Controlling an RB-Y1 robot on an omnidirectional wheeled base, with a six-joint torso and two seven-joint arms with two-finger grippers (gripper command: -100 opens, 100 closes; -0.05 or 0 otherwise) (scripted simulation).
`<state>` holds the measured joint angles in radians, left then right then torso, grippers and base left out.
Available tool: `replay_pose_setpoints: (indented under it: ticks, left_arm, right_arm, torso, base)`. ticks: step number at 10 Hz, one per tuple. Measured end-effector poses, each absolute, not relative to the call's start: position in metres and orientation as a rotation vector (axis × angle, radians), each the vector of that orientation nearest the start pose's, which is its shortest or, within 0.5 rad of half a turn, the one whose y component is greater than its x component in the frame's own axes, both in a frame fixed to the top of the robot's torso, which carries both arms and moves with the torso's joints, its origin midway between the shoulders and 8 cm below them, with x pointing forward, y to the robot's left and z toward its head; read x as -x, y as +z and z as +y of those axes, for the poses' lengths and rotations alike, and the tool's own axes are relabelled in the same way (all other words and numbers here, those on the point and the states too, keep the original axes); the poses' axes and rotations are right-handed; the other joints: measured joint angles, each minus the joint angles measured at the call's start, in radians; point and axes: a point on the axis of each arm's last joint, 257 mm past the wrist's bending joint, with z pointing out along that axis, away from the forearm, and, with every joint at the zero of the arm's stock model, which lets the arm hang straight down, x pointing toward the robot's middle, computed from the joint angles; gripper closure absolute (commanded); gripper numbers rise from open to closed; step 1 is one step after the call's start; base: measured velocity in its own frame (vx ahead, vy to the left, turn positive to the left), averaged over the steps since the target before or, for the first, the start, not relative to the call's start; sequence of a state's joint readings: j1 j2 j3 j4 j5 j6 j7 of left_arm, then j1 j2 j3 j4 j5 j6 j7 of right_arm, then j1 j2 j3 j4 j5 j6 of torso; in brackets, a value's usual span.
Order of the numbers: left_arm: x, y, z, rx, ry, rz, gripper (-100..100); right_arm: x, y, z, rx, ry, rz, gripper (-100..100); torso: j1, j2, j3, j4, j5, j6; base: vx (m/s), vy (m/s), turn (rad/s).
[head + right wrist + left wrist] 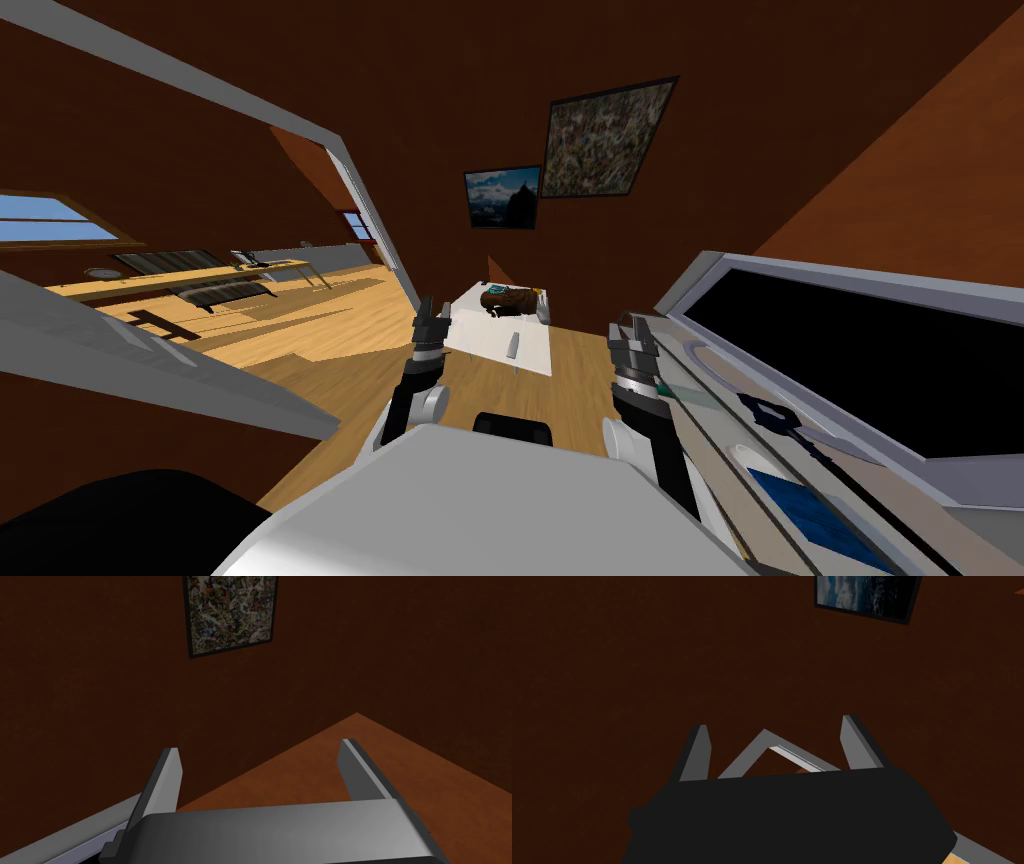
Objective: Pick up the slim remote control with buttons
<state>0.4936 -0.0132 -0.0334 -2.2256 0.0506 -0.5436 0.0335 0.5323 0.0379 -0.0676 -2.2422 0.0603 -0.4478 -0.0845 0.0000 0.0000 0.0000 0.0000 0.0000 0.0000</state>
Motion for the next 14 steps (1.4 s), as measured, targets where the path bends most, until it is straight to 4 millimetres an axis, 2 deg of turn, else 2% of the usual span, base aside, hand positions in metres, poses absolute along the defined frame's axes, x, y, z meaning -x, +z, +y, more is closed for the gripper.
replay_pose_setpoints:
  ticks: [4, 5, 7, 9, 10, 13, 14]
  left_arm:
    - [-0.362, -0.021, 0.287, 0.755, -1.330, 0.698, -100]
    - [-0.368, -0.037, 0.295, 0.773, -1.304, 0.738, -100]
    - [-0.375, -0.048, 0.303, 0.798, -1.272, 0.780, -100]
    - [-0.389, -0.071, 0.324, 0.849, -1.210, 0.851, -100]
    - [-0.391, -0.089, 0.338, 0.888, -1.171, 0.890, -100]
    - [-0.396, -0.121, 0.360, 0.966, -1.103, 0.953, -100]
    - [-0.397, -0.135, 0.373, 0.998, -1.073, 0.974, -100]
  right_arm:
    - [-0.352, -0.013, -0.308, -0.772, 1.232, 0.666, 0]
    - [-0.352, -0.013, -0.308, -0.772, 1.232, 0.666, 0]
    - [-0.352, -0.013, -0.308, -0.772, 1.232, 0.666, 0]
    - [-0.352, -0.013, -0.308, -0.772, 1.232, 0.666, 0]
    - [-0.352, -0.013, -0.308, -0.773, 1.232, 0.666, 0]
    - [-0.352, -0.013, -0.308, -0.772, 1.232, 0.666, 0]
    - [-0.352, -0.013, -0.308, -0.772, 1.232, 0.666, 0]
  torso:
    - [-0.011, 0.003, 0.002, 0.001, -0.002, 0.000]
    - [-0.011, 0.004, 0.002, 0.001, -0.002, 0.000]
    - [-0.007, 0.003, 0.002, 0.001, -0.002, 0.000]
    - [-0.013, 0.002, 0.001, 0.001, -0.003, 0.000]
    - [-0.014, 0.001, 0.001, 0.000, -0.003, 0.000]
    - [-0.007, 0.000, 0.000, 0.000, -0.002, 0.000]
    - [-0.007, 0.001, 0.000, 0.000, -0.002, 0.000]
  base:
    - [-0.055, -0.154, -0.040]
    - [-0.048, -0.113, -0.009]
    - [-0.040, -0.131, -0.048]
    - [-0.017, -0.220, -0.059]
    - [0.008, -0.149, -0.004]
    - [-0.001, -0.115, -0.036]
    - [0.011, -0.099, -0.014]
